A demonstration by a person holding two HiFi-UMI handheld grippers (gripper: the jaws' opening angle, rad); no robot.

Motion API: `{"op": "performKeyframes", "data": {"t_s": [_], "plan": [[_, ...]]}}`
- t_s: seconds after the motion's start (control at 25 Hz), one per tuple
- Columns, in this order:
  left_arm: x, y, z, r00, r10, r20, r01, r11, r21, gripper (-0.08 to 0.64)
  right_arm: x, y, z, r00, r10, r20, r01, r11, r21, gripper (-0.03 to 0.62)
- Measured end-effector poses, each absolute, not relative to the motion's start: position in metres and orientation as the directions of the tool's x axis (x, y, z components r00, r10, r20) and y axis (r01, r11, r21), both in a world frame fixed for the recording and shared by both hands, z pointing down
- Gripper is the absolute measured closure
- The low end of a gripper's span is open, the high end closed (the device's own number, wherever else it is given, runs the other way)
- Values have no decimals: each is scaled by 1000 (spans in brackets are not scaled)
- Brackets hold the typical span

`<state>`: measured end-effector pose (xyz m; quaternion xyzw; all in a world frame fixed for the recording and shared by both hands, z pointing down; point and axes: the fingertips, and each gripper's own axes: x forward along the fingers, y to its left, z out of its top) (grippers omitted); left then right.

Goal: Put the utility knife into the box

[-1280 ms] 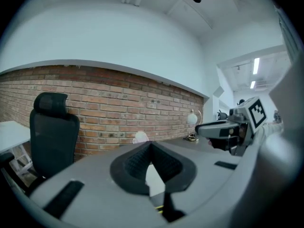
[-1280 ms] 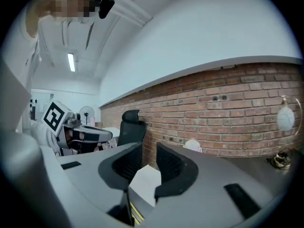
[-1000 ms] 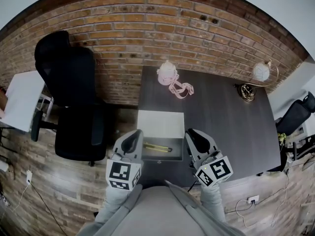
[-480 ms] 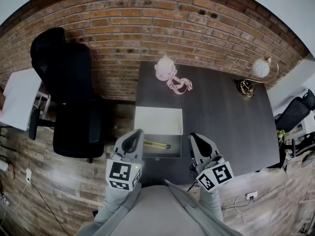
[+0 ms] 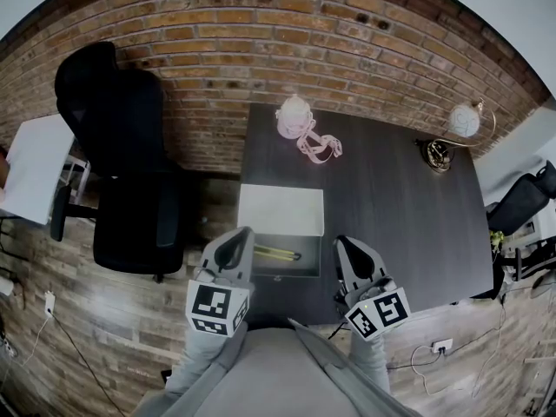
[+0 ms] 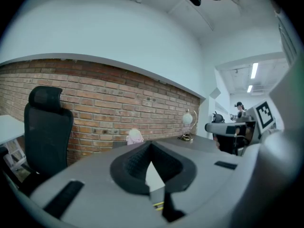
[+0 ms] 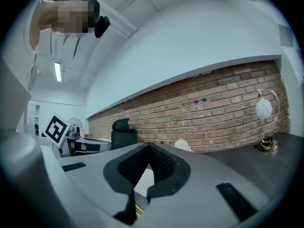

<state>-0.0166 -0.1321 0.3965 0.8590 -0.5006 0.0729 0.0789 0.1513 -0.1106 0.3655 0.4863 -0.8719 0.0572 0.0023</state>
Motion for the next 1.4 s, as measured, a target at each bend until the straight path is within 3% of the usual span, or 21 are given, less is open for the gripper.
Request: {"op": "performKeyframes", "data": {"t_s": [1.4], "plan": [[-19,-126,400,466,-859,212,-884,-464,60,541,156,-105,376,-523,-848,83,-851,515,-100,575]]}}
